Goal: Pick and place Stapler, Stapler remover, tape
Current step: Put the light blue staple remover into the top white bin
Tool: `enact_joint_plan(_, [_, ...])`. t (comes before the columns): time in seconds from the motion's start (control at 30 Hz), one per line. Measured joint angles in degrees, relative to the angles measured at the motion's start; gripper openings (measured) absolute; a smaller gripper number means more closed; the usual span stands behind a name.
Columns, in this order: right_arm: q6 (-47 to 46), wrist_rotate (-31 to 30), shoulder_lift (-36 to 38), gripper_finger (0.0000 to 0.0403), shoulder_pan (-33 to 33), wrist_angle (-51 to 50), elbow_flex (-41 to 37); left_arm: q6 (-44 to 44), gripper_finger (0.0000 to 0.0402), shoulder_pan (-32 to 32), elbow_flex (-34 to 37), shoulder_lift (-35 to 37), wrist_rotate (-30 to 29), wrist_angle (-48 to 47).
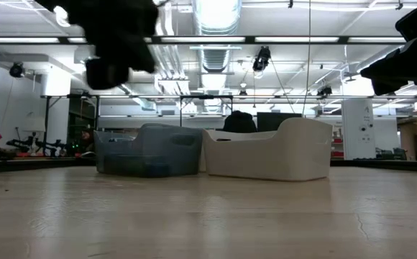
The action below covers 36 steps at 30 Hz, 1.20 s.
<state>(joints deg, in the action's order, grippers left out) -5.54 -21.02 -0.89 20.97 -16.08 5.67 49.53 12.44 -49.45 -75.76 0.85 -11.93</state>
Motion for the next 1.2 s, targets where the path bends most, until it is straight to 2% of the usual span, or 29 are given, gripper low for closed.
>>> enact_joint_plan(0.2, [0.00, 0.00, 0.00, 0.0008, -0.02, 0.02, 0.00, -0.74, 0.0020, 10.10, 0.04, 2.80, -4.00, -11.52])
enact_joint_plan(0.3, [0.00, 0.00, 0.00, 0.0008, -0.01, 0.00, 0.00, 5.64, 0.0016, 13.53, 0.04, 3.07, -6.21, -16.17])
enact_joint_plan(0.47, [0.00, 0.00, 0.00, 0.0008, 0.01, 0.00, 0.00, 8.61, 0.0008, 16.98, 0.09, 2.68, -6.38, -24.18])
enact_joint_plan(0.63, [0.00, 0.00, 0.00, 0.0008, 0.01, 0.00, 0.00, 11.98, 0.0008, 17.54, 0.09, 2.70, -7.05, -33.32])
enact_joint_plan(0.73, [0.00, 0.00, 0.00, 0.0008, 0.01, 0.00, 0.00, 11.69, 0.0034, 17.68, 0.09, 2.70, -7.09, -36.91])
enact_joint_plan(1.0, [0.00, 0.00, 0.00, 0.0008, 0.01, 0.00, 0.00, 10.27, 0.0150, 18.43, 0.09, 2.79, -6.40, -43.86])
enact_joint_plan(1.1, [0.00, 0.00, 0.00, 0.0008, 0.00, 0.00, 0.00, 10.19, 0.0171, 18.88, 0.09, 2.79, -6.18, -45.47])
enact_joint_plan(1.2, [0.00, 0.00, 0.00, 0.0008, 0.00, 0.00, 0.00, 9.76, 0.0174, 19.72, 0.19, 2.79, -6.19, -46.64])
